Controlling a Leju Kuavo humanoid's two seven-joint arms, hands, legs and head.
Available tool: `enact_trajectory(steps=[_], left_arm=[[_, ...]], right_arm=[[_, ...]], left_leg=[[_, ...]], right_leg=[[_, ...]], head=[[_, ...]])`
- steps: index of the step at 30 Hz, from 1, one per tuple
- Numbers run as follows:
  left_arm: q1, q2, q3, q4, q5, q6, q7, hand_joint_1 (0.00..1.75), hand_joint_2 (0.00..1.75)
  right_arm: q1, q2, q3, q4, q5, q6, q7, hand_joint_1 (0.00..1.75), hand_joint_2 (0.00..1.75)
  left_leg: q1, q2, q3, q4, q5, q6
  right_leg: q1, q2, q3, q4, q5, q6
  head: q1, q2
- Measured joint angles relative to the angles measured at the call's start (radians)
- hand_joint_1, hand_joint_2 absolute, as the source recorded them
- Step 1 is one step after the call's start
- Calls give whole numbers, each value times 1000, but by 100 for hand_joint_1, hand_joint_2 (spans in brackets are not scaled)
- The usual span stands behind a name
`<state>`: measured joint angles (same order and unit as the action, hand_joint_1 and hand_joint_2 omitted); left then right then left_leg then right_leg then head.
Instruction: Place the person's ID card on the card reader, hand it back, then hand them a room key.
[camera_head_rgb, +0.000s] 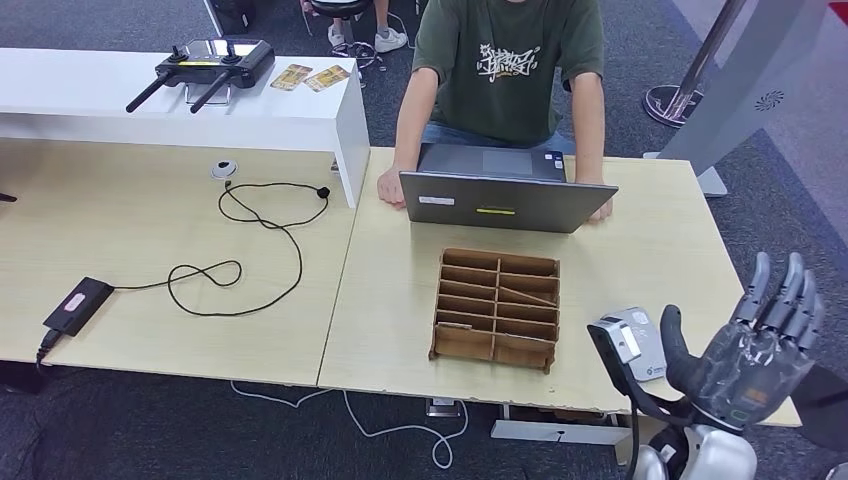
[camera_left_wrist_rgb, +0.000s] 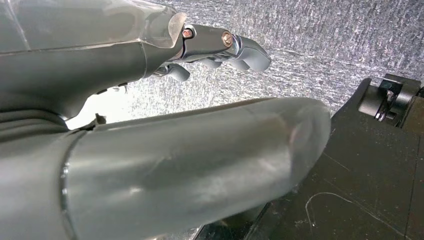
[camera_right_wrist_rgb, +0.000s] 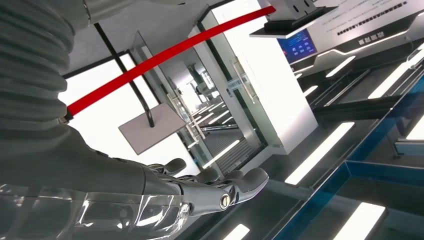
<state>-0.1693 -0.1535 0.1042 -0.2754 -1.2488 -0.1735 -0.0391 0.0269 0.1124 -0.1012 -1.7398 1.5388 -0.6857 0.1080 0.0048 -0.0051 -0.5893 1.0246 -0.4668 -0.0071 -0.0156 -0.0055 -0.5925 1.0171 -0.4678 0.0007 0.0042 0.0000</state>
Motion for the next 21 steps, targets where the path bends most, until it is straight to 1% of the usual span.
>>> enact_trajectory(steps=[9,14,21], left_arm=[[6,2,0,0,2,9,-1,0,0],[7,5,2,0,4,11,-1,0,0],[7,9,11,0,8,8,-1,0,0]], right_arm=[[54,16,-16,-30,0,40,-37,0,175],[77,19,-16,-31,0,57,-32,0,175],[113,19,-13,-31,0,55,-21,0,175]], left_leg=[[0,0,0,0,0,0],[0,0,0,0,0,0],[0,0,0,0,0,0]], right_leg=[[0,0,0,0,0,0],[0,0,0,0,0,0],[0,0,0,0,0,0]], head=[[0,0],[0,0],[0,0]])
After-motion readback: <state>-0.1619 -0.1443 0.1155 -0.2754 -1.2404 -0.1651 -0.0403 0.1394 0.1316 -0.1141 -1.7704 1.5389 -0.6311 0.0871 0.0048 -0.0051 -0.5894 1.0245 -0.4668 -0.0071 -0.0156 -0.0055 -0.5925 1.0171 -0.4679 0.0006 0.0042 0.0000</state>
